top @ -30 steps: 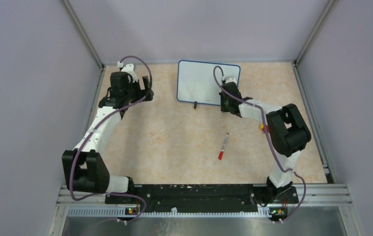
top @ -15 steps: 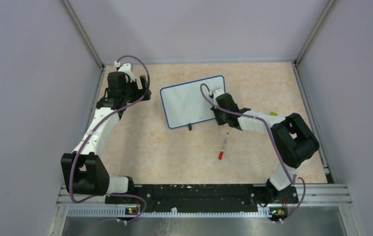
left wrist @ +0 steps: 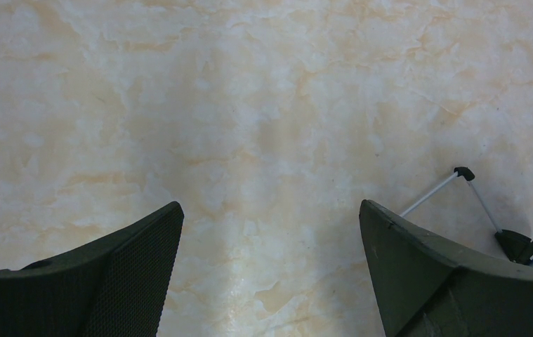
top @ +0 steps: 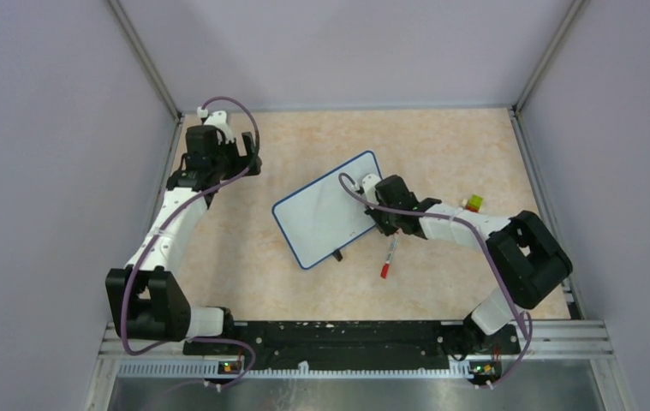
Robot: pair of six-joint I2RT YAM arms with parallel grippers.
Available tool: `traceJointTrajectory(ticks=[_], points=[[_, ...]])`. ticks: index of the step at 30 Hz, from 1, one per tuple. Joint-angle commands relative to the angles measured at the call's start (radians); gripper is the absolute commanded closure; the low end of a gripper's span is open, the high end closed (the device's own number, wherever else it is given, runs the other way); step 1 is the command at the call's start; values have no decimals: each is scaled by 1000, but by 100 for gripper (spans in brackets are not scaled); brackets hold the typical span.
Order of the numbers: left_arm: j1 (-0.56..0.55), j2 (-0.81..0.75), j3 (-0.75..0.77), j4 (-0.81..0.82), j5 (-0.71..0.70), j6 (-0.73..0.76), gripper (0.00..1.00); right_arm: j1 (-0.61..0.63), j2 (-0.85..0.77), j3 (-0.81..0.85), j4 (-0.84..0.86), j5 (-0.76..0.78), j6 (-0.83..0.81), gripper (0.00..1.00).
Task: Write a sentence on the whiteboard
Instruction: Move the whiteboard to the center of the board, then pick up the whiteboard marker from the center of the board.
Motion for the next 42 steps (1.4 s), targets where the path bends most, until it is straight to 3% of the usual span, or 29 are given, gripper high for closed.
traceJointTrajectory(ticks=[1, 7, 16, 18, 23, 30, 36, 42], points=[[6, -28, 13, 13, 3, -3, 1, 19, -43, -75, -198, 27, -104, 100], [7, -2, 26, 10, 24, -15, 1, 19, -107, -113, -248, 2, -147, 100], [8, 7, 56, -21, 38, -17, 1, 20, -285, -96, -316, -59, -139, 47], [6, 1, 55, -23, 35, -17, 1, 20, -348, -148, -273, -71, -149, 40], [6, -10, 35, -14, 44, 3, 1, 20, -370, -197, -316, -267, -481, 37], [6, -23, 40, -38, 117, 44, 1, 23, -263, 4, -565, -457, -876, 39], [7, -51, 29, -39, 139, 61, 1, 46, -167, 92, -649, -446, -1074, 49], [7, -39, 49, -65, 144, 61, 1, 97, -113, 71, -602, -353, -1145, 53]])
